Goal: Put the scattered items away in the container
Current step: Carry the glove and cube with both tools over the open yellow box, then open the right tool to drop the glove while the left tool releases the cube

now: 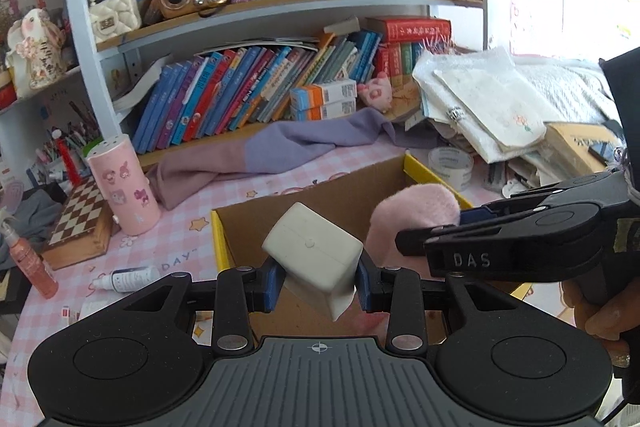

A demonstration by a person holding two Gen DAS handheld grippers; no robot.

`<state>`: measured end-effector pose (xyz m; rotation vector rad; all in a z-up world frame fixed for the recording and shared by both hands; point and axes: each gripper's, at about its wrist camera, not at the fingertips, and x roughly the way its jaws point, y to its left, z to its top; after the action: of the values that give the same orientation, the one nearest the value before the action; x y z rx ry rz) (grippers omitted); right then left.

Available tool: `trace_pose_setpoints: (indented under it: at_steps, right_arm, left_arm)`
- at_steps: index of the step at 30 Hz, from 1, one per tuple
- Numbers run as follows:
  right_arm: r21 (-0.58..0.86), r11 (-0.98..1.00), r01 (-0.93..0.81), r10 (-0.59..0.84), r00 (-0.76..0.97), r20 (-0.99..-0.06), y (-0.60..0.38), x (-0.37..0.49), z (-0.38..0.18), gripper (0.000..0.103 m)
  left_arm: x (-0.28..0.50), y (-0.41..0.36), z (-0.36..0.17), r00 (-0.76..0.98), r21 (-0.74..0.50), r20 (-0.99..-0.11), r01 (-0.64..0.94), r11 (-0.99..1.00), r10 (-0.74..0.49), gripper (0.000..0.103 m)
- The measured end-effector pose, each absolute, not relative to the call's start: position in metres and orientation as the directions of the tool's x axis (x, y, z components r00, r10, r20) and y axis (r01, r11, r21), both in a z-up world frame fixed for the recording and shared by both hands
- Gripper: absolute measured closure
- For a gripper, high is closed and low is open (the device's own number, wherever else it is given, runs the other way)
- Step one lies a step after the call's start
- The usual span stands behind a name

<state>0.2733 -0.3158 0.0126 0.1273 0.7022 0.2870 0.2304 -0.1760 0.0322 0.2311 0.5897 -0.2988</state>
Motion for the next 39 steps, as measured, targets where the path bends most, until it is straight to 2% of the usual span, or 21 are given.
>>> trace_pose_setpoints:
  at_steps: [9,17,31,35,37,39]
  right_arm:
    - [0.144,0.96,-0.239,0.267,0.638,-0.722,-0.311,0.285,-0.013,0.07]
    - [0.118,0.952,-0.283,0.265,0.566,-0.78,-0.299,0.292,-0.028,0.067]
    - [0.129,0.953,-0.273,0.265,0.553,-0.79,-0.295,0.297,-0.036,0.063]
    - [0.145,0.954,-0.261,0.275,0.576,-0.77,-0.3,0.293,-0.029,0.061]
    - [0.154,0.956,-0.251,0.277,0.59,-0.758,-0.302,0.291,-0.025,0.061]
    - [0.162,0.957,-0.239,0.278,0.606,-0.745,-0.305,0.289,-0.019,0.061]
  left_arm:
    - [0.251,-0.191,0.011,0.747,0.192,-0.635,0.399,0.897,-0.196,0.068]
    - [0.26,-0.192,-0.019,0.707,0.302,-0.702,0.404,0.863,-0.085,0.068]
    - [0.265,-0.184,-0.022,0.684,0.246,-0.724,0.371,0.896,-0.084,0.065]
    - [0.26,-0.181,-0.014,0.706,0.256,-0.704,0.355,0.899,-0.079,0.057]
    - [0.258,-0.181,-0.009,0.726,0.266,-0.685,0.336,0.903,-0.069,0.05]
    - [0.256,-0.18,-0.003,0.745,0.274,-0.664,0.317,0.908,-0.059,0.037]
